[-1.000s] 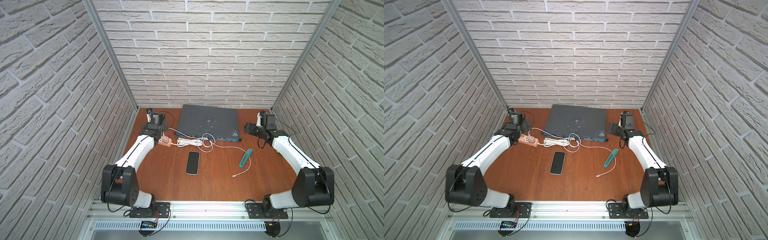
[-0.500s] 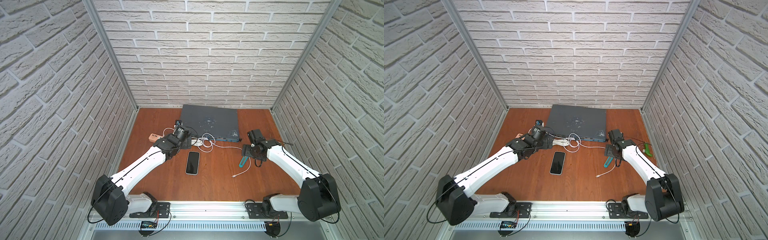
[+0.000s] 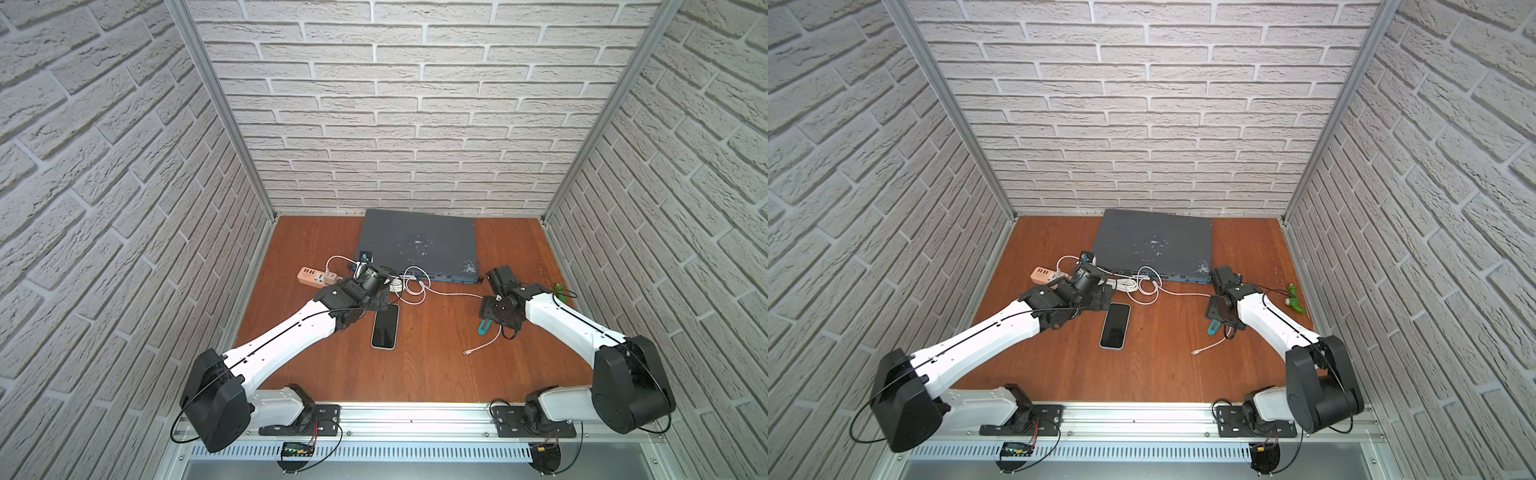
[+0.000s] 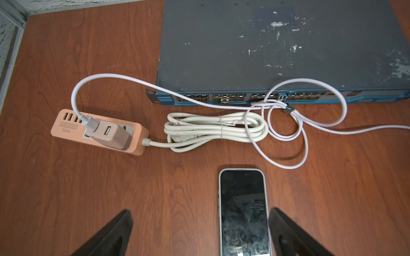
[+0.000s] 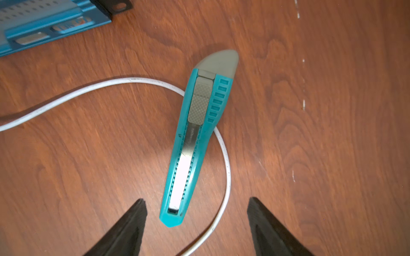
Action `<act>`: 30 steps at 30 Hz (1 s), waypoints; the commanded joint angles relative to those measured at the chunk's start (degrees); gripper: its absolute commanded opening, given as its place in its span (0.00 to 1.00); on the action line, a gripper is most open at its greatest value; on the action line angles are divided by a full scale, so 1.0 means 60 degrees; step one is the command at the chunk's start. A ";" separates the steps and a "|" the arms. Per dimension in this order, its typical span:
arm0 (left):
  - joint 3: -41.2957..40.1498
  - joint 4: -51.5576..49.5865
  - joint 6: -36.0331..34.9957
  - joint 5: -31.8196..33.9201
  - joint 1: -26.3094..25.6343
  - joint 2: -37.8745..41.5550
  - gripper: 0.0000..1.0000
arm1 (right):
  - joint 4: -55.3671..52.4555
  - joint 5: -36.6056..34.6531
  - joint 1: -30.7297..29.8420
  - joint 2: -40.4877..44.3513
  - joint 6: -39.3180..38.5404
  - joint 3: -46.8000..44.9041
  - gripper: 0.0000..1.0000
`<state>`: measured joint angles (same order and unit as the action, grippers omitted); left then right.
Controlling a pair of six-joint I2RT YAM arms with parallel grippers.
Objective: Plug the charging cable into the phone
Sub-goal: Pick up the distractor from the center of the board.
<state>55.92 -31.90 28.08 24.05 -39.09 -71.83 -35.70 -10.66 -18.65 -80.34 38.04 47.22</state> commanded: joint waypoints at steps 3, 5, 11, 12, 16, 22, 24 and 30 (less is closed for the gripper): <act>-0.0251 -0.0046 0.0113 0.0249 -0.0069 0.0625 0.98 | 0.0548 0.0179 -0.0055 -0.0425 0.0344 -0.0094 0.71; -0.0252 -0.0132 0.0090 0.0289 -0.0073 0.0699 0.98 | 0.0633 0.0163 -0.0048 -0.0550 0.0344 -0.0068 0.69; -0.0296 -0.0162 0.0082 0.0317 -0.0062 0.0861 0.98 | 0.0881 0.0204 -0.0055 -0.1027 0.0403 0.0014 0.63; -0.0297 -0.0162 0.0074 0.0320 -0.0062 0.0875 0.98 | 0.0926 0.0208 -0.0055 -0.1106 0.0411 0.0004 0.62; -0.0284 -0.0135 0.0052 0.0356 -0.0065 0.0850 0.98 | 0.1028 0.0175 -0.0055 -0.1292 0.0427 -0.0032 0.61; -0.0236 -0.0064 0.0038 0.0342 -0.0067 0.0718 0.98 | 0.1153 0.0157 -0.0053 -0.1426 0.0455 -0.0125 0.61; -0.0245 -0.0056 0.0038 0.0363 -0.0071 0.0699 0.98 | 0.1190 0.0141 -0.0059 -0.1469 0.0466 -0.0161 0.61; -0.0289 -0.0059 0.0066 0.0428 -0.0062 0.0638 0.98 | 0.1393 0.0209 -0.0055 -0.1634 0.0511 -0.0272 0.60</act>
<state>55.02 -32.93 28.40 25.50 -39.09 -67.59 -28.34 -9.43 -18.65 -89.03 40.32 46.52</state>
